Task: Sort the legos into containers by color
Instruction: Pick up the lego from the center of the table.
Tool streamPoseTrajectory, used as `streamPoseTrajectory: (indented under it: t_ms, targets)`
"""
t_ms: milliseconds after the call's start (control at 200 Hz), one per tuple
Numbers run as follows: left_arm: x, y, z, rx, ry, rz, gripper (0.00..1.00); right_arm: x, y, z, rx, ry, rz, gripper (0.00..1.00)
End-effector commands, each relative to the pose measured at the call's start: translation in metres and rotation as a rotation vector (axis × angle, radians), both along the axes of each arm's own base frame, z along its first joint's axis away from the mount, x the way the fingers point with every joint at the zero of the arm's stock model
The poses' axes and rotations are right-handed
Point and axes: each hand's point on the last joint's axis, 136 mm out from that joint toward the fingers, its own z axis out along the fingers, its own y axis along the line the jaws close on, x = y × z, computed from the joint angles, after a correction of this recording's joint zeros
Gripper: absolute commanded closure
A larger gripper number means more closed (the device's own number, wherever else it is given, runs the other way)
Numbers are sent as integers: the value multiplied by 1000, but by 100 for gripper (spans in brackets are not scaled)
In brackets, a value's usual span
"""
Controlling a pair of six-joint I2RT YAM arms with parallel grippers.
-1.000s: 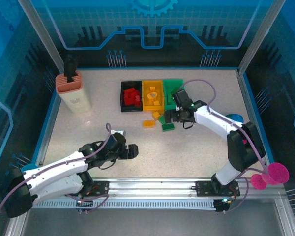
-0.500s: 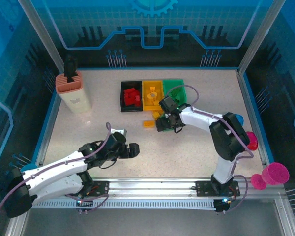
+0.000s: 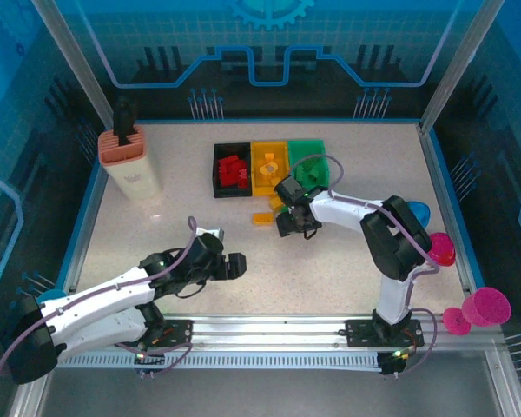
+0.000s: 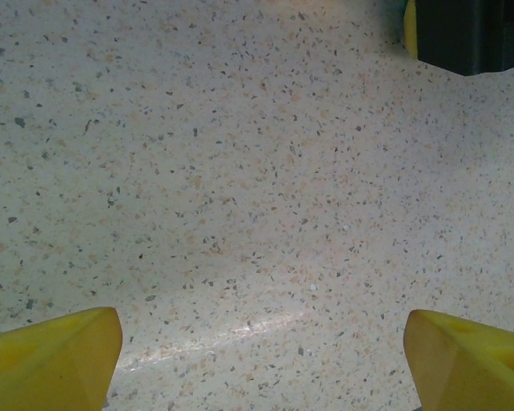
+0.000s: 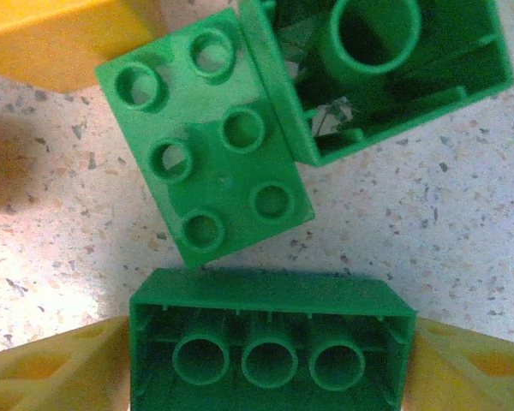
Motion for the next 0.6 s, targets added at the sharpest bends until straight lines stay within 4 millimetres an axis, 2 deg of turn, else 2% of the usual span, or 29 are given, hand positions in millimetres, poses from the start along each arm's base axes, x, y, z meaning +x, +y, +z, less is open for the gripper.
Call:
streamPoseTrajectory:
  t_ms: [0, 115, 245, 465, 595]
  targets:
    - [1, -1, 0, 9, -15, -13, 13, -4, -1, -6, -34, 21, 1, 30]
    - [0, 1, -1, 13, -16, -10, 13, -4, 0, -3, -42, 19, 8, 38]
    - [-2, 4, -5, 14, -13, 0, 13, -3, 2, 11, -45, -11, 16, 43]
    - [-3, 7, -9, 15, -15, 6, 13, 11, 1, 64, 3, -133, -10, 43]
    - [-3, 7, -11, 11, -15, 4, 14, 28, -11, 93, 20, -189, -42, 43]
